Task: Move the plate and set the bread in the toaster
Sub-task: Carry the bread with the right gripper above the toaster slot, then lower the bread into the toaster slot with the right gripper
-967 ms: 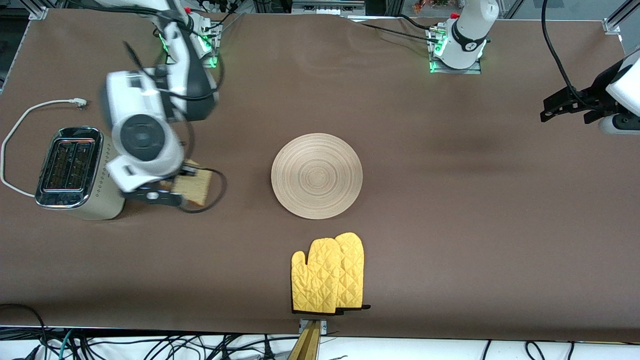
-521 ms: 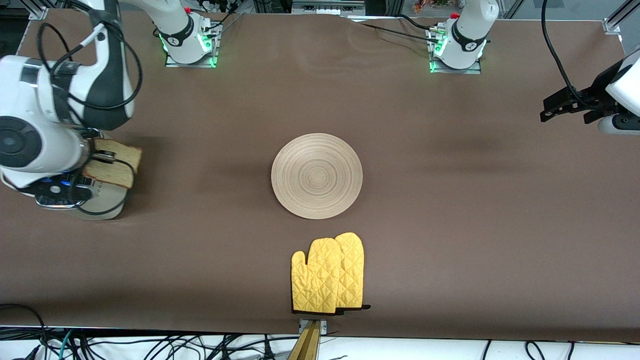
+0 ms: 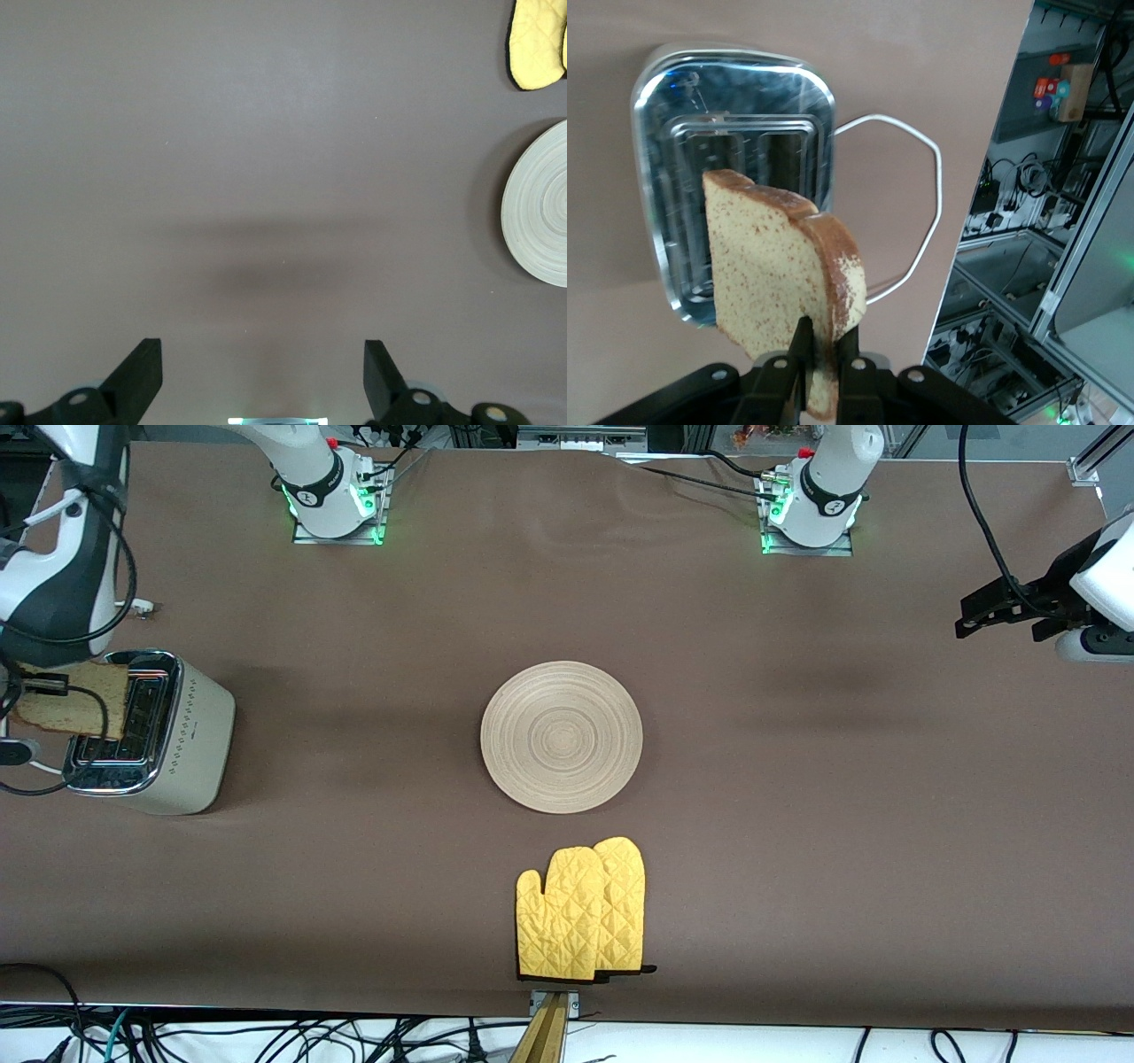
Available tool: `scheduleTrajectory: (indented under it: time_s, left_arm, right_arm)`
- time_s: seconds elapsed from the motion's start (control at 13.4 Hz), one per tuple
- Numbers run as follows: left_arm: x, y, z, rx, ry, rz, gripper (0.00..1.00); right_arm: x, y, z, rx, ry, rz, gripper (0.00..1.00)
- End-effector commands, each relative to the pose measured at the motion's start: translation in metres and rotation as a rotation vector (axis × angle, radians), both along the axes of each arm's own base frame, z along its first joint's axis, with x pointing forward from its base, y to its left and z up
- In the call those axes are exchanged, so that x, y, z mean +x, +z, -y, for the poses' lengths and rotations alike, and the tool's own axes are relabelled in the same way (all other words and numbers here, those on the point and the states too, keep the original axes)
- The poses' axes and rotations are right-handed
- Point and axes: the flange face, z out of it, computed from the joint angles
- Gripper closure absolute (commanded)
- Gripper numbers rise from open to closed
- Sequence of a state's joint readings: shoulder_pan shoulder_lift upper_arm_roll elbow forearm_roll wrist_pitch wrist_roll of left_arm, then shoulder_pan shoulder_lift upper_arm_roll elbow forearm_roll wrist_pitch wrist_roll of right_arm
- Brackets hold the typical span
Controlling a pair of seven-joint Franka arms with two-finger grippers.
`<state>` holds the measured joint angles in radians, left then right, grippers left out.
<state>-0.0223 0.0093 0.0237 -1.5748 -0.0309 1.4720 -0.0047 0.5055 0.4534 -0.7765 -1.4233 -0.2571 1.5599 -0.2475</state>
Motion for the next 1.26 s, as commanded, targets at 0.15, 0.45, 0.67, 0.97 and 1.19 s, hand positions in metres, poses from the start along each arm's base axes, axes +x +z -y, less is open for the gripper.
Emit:
scheduleTrajectory:
  time_s: [0.15, 0.45, 0.67, 0.97, 1.19]
  left_arm:
    - [-0.005, 0.002, 0.004, 0.016, -0.020, -0.006, 0.00]
    - [-0.005, 0.002, 0.004, 0.016, -0.020, -0.006, 0.00]
    - [-0.005, 0.002, 0.005, 0.016, -0.017, -0.006, 0.00]
    - [-0.005, 0.002, 0.005, 0.017, -0.016, -0.006, 0.00]
    - [-0.005, 0.002, 0.005, 0.016, -0.019, -0.006, 0.00]
  right_arm:
    - [0.018, -0.028, -0.010, -0.035, 0.050, 0.004, 1.00]
    - [0.024, -0.038, -0.029, -0.024, 0.066, 0.003, 1.00]
    - [0.024, -0.042, -0.032, -0.016, 0.063, 0.002, 1.00]
    - [0.014, -0.051, -0.026, -0.003, 0.042, -0.065, 1.00]
    - [0.008, -0.063, -0.019, 0.001, 0.025, -0.094, 1.00]
